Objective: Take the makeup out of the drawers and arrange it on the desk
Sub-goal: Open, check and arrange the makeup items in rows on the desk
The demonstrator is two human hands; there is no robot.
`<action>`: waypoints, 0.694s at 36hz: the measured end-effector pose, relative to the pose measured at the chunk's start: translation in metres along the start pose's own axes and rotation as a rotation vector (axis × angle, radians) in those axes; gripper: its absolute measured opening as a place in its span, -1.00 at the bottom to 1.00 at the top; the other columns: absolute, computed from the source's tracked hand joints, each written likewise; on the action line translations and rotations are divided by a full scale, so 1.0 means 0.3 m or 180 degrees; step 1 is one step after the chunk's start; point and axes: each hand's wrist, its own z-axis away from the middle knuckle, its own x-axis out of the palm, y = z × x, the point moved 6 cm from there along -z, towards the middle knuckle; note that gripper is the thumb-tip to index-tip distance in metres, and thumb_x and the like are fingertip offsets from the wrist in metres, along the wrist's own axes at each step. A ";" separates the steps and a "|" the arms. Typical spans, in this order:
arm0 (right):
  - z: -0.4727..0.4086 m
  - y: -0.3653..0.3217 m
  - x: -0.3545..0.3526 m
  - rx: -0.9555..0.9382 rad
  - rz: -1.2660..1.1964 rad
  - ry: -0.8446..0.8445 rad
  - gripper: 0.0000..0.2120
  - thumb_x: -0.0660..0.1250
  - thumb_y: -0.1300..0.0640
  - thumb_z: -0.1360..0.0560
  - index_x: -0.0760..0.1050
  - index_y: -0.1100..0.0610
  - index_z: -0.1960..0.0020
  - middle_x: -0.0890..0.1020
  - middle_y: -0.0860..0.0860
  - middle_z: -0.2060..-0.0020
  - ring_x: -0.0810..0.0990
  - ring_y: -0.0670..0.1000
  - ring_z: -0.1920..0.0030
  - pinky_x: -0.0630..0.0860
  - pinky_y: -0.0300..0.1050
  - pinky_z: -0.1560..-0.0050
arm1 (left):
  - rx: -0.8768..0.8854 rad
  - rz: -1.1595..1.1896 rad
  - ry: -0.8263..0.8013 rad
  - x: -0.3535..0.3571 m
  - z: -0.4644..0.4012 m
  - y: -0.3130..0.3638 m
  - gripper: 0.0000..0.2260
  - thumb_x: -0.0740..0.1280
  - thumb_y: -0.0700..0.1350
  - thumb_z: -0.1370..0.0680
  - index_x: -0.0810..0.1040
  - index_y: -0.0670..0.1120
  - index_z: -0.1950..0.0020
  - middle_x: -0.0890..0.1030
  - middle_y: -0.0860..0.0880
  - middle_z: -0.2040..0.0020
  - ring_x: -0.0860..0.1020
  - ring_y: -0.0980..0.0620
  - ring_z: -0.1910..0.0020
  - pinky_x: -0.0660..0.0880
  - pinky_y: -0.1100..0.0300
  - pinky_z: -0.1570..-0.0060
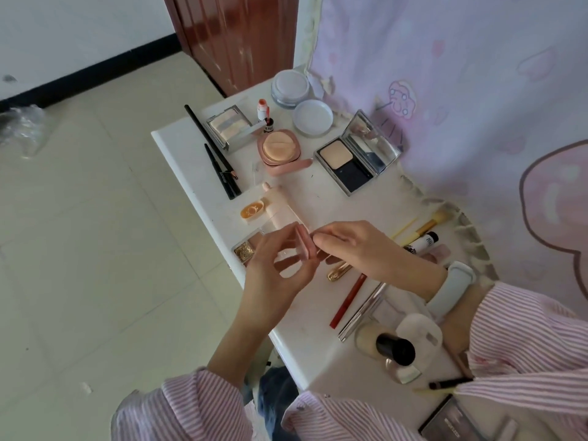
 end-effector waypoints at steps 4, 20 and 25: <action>-0.002 -0.010 -0.005 -0.0056 -0.0034 0.0055 -0.82 0.29 0.11 -0.51 0.60 0.18 0.01 0.67 0.08 0.19 0.66 0.04 0.12 0.58 0.02 -0.06 | 0.0428 -0.0430 -0.0078 0.008 -0.004 0.018 -0.56 0.39 0.03 -0.41 0.48 -0.03 -0.26 0.52 0.07 -0.11 0.53 0.09 -0.11 0.53 0.24 -0.07; 0.004 -0.006 -0.038 0.0057 0.0567 0.0293 -0.92 0.28 0.19 -0.46 0.53 0.09 0.08 0.61 -0.09 0.34 0.59 -0.18 0.32 0.51 -0.27 0.21 | 0.0979 -0.1052 0.0059 0.030 -0.006 0.036 -0.54 0.37 0.09 -0.41 0.44 0.01 -0.27 0.43 0.19 -0.13 0.46 0.23 -0.14 0.50 0.26 -0.12; 0.009 0.015 -0.092 0.0304 0.0109 0.0396 -0.84 0.23 0.26 -0.51 0.52 0.19 -0.07 0.66 0.03 0.14 0.67 -0.08 0.22 0.59 -0.29 0.22 | 0.0514 -0.0402 0.0030 0.059 -0.013 0.036 -0.51 0.47 -0.21 -0.40 0.37 0.00 -0.25 0.46 0.13 -0.14 0.45 0.19 -0.19 0.47 0.27 -0.18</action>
